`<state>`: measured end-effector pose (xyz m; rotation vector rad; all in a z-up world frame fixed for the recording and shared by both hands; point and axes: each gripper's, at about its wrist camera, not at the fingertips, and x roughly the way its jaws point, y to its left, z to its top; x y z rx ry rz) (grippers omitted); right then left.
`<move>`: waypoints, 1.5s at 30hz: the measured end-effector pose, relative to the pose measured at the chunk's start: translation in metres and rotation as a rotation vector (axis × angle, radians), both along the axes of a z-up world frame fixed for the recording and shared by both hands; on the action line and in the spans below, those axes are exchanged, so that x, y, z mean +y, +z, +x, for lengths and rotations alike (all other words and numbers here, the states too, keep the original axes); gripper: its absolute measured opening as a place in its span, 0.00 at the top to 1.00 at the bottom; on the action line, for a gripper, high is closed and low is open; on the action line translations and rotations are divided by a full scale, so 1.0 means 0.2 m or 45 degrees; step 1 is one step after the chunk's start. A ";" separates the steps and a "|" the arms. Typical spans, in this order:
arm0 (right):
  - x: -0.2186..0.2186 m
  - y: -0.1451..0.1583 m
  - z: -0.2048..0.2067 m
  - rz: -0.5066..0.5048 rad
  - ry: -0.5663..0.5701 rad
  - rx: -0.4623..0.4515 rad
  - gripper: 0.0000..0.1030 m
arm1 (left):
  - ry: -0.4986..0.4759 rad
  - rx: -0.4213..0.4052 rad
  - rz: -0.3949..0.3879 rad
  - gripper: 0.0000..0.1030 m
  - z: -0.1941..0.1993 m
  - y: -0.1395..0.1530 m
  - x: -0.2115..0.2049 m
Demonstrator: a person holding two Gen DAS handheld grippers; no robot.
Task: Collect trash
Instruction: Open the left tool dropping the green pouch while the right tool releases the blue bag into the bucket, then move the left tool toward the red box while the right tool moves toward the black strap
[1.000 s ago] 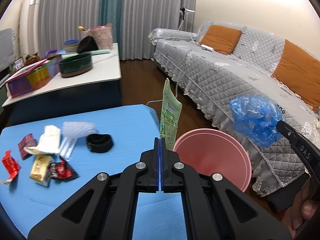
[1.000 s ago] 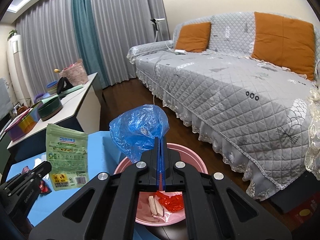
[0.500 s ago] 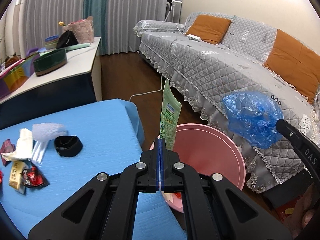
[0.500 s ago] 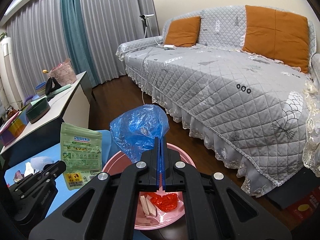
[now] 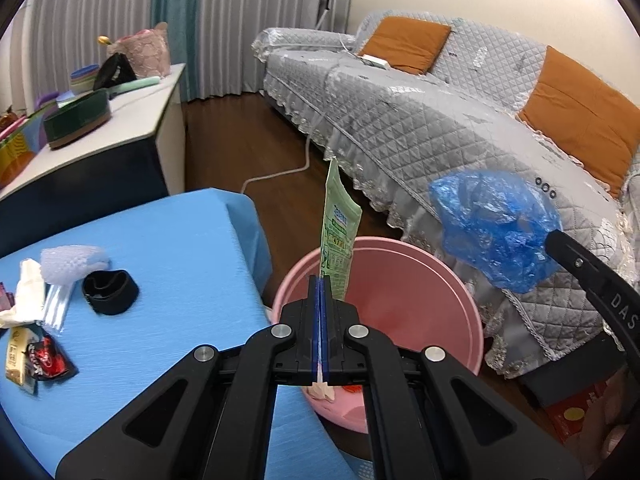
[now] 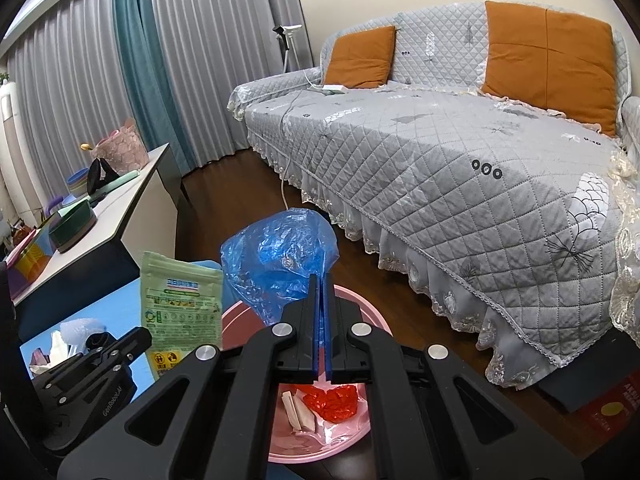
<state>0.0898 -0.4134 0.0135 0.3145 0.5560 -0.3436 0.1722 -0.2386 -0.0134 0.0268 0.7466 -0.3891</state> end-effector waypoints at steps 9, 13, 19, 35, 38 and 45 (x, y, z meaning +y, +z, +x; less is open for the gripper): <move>-0.01 0.01 -0.01 0.013 -0.046 0.001 0.59 | 0.036 -0.001 0.003 0.82 -0.04 0.01 0.08; 0.01 0.04 -0.02 0.006 -0.042 -0.006 0.59 | 0.057 -0.011 0.005 0.82 -0.06 0.04 0.13; 0.06 0.08 -0.02 -0.007 -0.001 -0.019 0.56 | 0.107 -0.040 0.005 0.71 -0.10 0.10 0.24; 0.39 0.23 -0.07 -0.106 0.193 -0.199 0.56 | 0.263 -0.223 -0.033 0.40 -0.30 0.31 0.61; 0.45 0.25 -0.08 -0.099 0.228 -0.199 0.56 | 0.288 -0.252 -0.060 0.35 -0.33 0.35 0.69; 0.62 0.26 -0.07 -0.134 0.331 -0.179 0.56 | 0.342 -0.343 -0.028 0.35 -0.41 0.41 0.89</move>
